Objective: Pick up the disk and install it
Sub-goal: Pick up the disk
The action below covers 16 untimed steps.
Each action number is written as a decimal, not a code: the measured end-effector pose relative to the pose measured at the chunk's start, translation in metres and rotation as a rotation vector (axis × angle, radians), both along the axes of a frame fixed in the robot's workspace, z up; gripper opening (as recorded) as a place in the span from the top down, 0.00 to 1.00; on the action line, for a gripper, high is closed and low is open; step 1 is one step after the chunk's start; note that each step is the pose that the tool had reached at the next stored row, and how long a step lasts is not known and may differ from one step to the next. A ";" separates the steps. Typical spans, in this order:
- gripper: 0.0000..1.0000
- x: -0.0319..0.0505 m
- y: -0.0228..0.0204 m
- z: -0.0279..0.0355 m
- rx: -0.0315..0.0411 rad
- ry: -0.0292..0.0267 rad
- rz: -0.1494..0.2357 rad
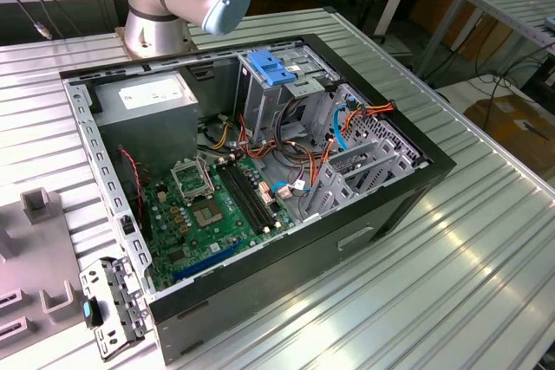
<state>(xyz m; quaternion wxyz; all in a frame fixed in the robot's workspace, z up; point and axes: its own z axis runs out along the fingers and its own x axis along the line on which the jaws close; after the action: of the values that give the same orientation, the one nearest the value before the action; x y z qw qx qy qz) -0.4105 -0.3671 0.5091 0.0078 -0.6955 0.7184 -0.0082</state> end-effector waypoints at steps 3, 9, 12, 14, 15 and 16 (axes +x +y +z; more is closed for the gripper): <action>0.63 0.0052 0.0000 0.0000 0.0000 0.0001 0.000; 0.63 0.0243 0.0000 0.0000 0.0000 0.0000 0.000; 0.63 0.0300 -0.0002 0.0000 0.0000 0.0000 0.000; 0.63 0.0312 -0.0016 0.0000 0.0000 0.0001 0.000; 0.63 0.0318 -0.0033 0.0000 -0.0001 0.0001 0.000; 0.63 0.0324 -0.0058 0.0000 0.0000 0.0000 0.000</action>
<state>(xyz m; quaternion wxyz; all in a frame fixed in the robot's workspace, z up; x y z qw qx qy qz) -0.3781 -0.3729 0.5091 0.0078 -0.6955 0.7184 -0.0082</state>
